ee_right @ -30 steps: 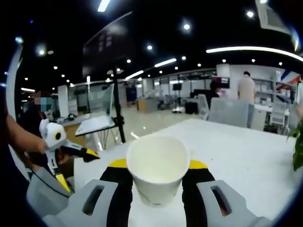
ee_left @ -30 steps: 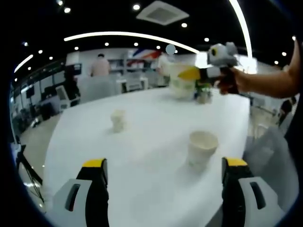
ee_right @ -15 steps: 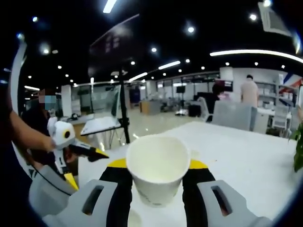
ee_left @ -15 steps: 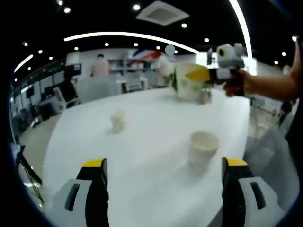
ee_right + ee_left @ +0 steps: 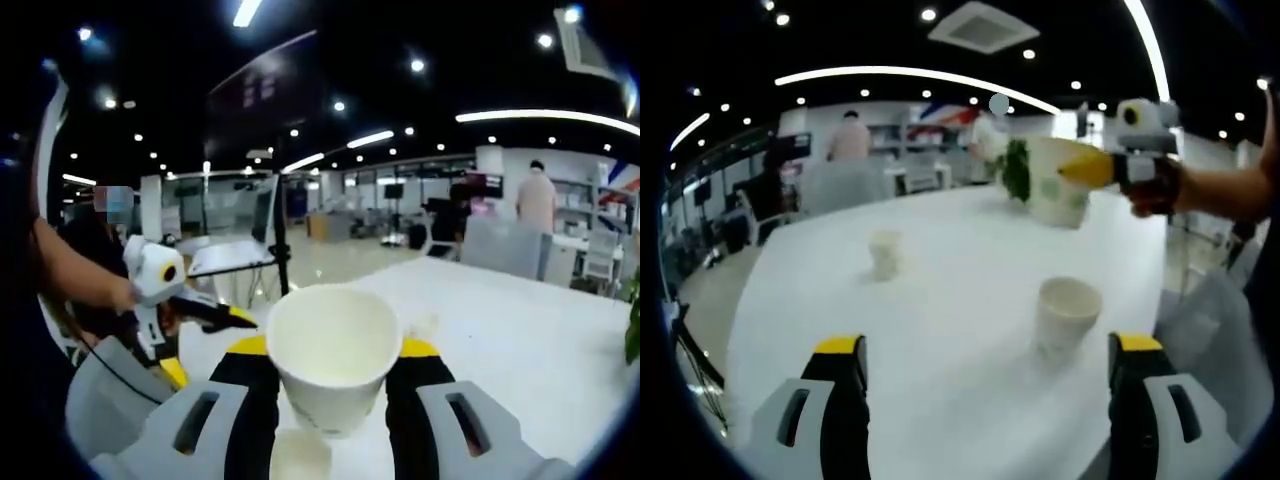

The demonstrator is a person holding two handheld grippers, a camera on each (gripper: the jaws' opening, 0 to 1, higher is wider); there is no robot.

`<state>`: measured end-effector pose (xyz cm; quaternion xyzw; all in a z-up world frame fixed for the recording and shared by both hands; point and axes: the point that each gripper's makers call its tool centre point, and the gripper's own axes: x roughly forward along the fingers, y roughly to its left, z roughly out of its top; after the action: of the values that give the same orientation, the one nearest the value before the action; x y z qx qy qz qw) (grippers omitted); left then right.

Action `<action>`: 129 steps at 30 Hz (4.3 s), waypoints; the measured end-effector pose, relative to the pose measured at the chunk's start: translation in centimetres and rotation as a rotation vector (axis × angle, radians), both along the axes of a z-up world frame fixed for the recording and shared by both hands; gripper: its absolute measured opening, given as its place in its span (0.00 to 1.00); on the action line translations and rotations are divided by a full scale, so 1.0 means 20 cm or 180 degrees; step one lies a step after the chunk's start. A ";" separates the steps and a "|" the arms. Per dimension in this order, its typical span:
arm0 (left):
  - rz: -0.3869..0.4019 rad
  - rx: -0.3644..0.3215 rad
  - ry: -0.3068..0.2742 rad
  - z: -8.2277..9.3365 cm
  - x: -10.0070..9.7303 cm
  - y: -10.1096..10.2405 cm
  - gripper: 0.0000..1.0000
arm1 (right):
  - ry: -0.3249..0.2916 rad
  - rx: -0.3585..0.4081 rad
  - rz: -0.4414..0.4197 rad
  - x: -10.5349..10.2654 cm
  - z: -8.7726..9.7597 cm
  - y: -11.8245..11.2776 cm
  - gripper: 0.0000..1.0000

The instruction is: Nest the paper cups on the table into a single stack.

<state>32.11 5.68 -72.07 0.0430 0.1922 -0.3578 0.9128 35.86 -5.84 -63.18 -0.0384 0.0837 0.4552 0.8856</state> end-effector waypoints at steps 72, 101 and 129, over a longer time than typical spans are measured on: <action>0.0179 -0.0135 0.0091 -0.08 -0.02 -0.01 0.99 | 0.0060 -0.0169 -0.0073 -0.18 -0.57 0.05 0.42; 0.0234 -0.0049 -0.0115 0.00 0.03 0.07 0.99 | 0.0057 0.0000 -0.0249 -0.07 -0.32 -0.30 0.92; 0.0342 -0.0099 -0.0079 -0.06 0.12 0.15 0.99 | 0.0136 -0.0195 -0.0838 0.00 -0.42 -0.75 1.00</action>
<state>34.54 8.71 -73.20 0.0229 0.1773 -0.3107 0.9336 35.89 -20.82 -71.50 -0.0445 0.1207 0.3331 0.9341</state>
